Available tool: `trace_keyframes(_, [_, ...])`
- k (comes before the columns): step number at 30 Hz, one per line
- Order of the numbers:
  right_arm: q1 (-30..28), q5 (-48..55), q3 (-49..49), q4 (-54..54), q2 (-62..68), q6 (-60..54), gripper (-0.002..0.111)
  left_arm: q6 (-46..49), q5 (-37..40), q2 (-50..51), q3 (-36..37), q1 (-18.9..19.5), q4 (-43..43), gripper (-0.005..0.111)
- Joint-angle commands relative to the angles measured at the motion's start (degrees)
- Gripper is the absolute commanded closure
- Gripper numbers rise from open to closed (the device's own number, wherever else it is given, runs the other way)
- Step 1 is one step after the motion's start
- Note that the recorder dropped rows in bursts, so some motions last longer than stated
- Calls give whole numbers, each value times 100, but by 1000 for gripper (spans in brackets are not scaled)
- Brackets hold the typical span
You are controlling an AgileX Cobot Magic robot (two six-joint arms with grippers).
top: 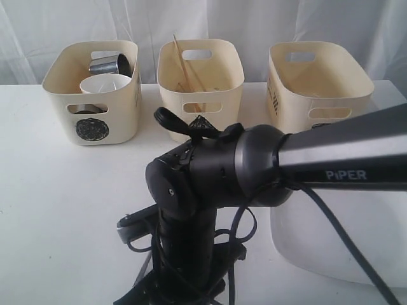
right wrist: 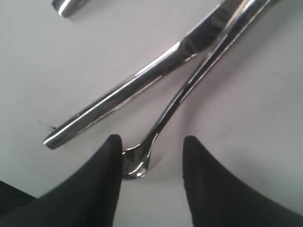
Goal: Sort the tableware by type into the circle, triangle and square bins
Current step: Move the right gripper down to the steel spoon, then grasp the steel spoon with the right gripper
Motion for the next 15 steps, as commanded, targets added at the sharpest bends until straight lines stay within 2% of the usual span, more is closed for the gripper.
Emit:
trace_keyframes(1, [18, 129, 25, -25, 88, -20, 69, -1, 147, -23, 18, 27, -55, 107])
trace_keyframes(15, [18, 45, 25, 48, 201, 90, 69, -1, 147, -23, 18, 27, -55, 107])
